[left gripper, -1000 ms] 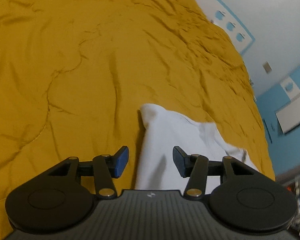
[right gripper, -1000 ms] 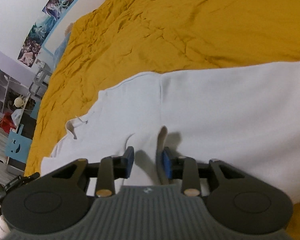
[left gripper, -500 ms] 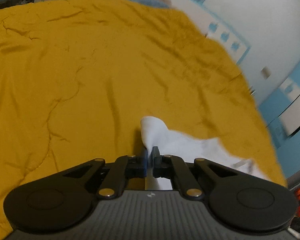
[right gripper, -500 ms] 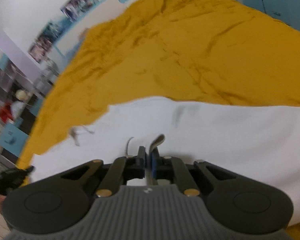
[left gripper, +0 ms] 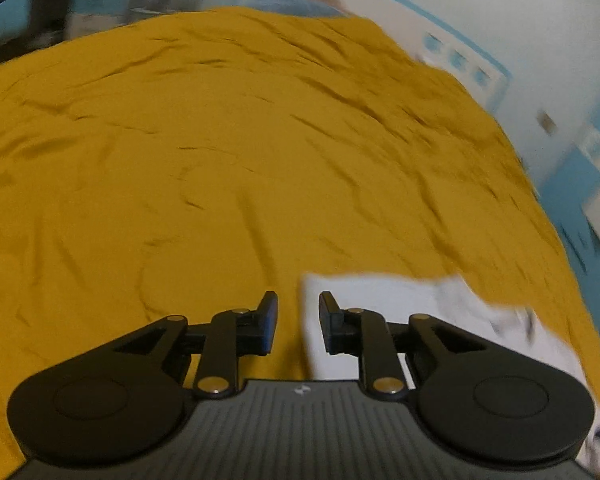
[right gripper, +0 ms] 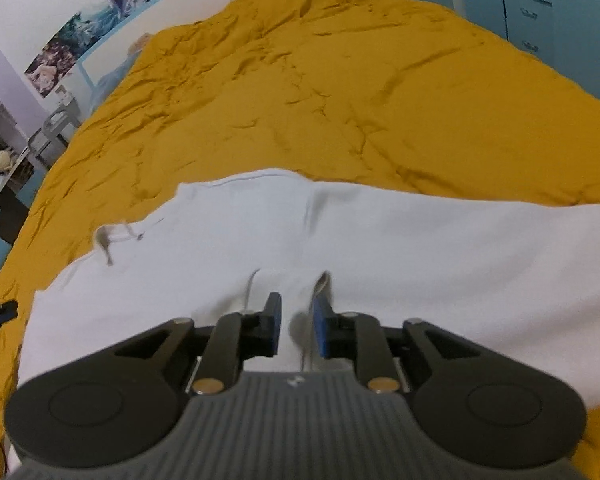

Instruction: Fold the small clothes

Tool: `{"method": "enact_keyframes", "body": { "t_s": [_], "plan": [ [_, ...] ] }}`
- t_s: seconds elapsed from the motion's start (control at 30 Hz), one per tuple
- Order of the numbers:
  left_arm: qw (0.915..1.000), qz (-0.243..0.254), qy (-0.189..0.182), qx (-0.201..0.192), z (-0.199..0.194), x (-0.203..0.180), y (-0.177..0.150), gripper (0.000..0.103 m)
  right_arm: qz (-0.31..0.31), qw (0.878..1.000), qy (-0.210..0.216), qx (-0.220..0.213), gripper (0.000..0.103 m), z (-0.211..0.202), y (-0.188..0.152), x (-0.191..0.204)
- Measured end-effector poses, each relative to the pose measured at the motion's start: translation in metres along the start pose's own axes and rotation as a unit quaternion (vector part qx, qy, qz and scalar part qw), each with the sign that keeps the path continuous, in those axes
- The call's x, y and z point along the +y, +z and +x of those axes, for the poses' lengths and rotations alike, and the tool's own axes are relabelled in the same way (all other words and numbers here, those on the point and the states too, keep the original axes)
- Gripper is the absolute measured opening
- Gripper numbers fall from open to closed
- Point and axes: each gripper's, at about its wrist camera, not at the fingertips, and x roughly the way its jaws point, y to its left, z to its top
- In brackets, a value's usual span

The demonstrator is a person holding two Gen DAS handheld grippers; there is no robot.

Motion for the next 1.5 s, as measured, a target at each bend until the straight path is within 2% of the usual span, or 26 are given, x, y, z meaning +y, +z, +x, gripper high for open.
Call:
{"method": "enact_keyframes", "body": {
  "t_s": [0.13,0.23,0.3,0.37,0.43,0.57,0.63,0.7,0.73,0.8,0.83,0.87,1.0,1.17,1.33,1.4,1.47,1.5],
  "plan": [
    [0.9955,0.084,-0.021,0.039,-0.022,-0.034,-0.025,0.024,-0.028,1.000,0.007,0.005,0.014,-0.016,-0.014,0.015],
    [0.9917,0.111,-0.029,0.058,-0.034,-0.045,-0.052,0.024,-0.067,0.998,-0.011,0.003,0.014,-0.016,-0.027,0.030],
    [0.9889,0.128,-0.017,0.074,-0.036,-0.046,-0.070,0.024,-0.072,0.997,-0.025,0.016,0.014,-0.008,-0.037,0.028],
    [0.9882,0.128,-0.002,0.085,-0.037,-0.041,-0.082,0.024,-0.063,0.997,-0.046,0.028,0.014,-0.001,-0.044,0.021],
    [0.9905,0.112,0.005,0.080,-0.044,-0.029,-0.090,0.024,-0.037,0.999,-0.026,0.021,0.014,-0.010,-0.047,0.011],
    [0.9932,0.095,-0.022,0.064,-0.068,-0.011,-0.095,0.025,-0.026,1.000,-0.003,0.007,0.022,-0.024,-0.043,0.004],
    [0.9920,0.103,-0.030,0.067,-0.073,-0.010,-0.097,0.029,-0.013,1.000,0.003,0.008,0.022,-0.020,-0.037,0.000],
    [0.9898,0.117,-0.032,0.074,-0.074,-0.012,-0.101,0.041,-0.012,1.000,0.005,0.013,0.022,-0.010,-0.033,0.001],
    [0.9883,0.125,-0.031,0.082,-0.073,-0.016,-0.104,0.043,-0.017,1.000,0.000,0.018,0.022,-0.004,-0.033,0.003],
    [0.9856,0.135,-0.023,0.100,-0.066,-0.018,-0.109,0.043,-0.027,0.999,-0.012,0.031,0.006,0.006,-0.036,0.008],
    [0.9850,0.136,-0.004,0.107,-0.062,-0.018,-0.111,0.042,-0.034,0.999,-0.019,0.028,0.000,0.006,-0.038,0.010],
    [0.9845,0.135,0.013,0.112,-0.059,-0.016,-0.112,0.035,-0.037,0.999,-0.020,0.022,0.000,0.002,-0.040,0.010],
    [0.9871,0.106,0.016,0.119,-0.052,-0.003,-0.110,0.023,-0.048,0.998,-0.021,0.026,0.000,-0.007,-0.043,0.006],
    [0.9894,0.076,0.024,0.122,-0.051,0.005,-0.111,0.023,-0.049,0.997,-0.038,0.049,0.000,0.011,-0.051,0.003],
    [0.9898,0.085,0.034,0.109,-0.077,0.000,-0.103,0.030,-0.046,0.998,-0.038,0.025,0.000,-0.030,-0.046,-0.005],
    [0.9912,0.090,0.027,0.092,-0.092,-0.005,-0.098,0.031,-0.035,0.999,-0.041,0.009,0.007,-0.060,-0.043,-0.019],
    [0.9927,0.094,0.023,0.072,-0.106,-0.012,-0.092,0.032,-0.015,0.999,-0.043,-0.012,0.020,-0.094,-0.040,-0.040],
    [0.9932,0.098,0.028,0.057,-0.113,-0.017,-0.088,0.032,-0.005,0.999,-0.047,-0.023,0.023,-0.110,-0.038,-0.051]
  ]
}}
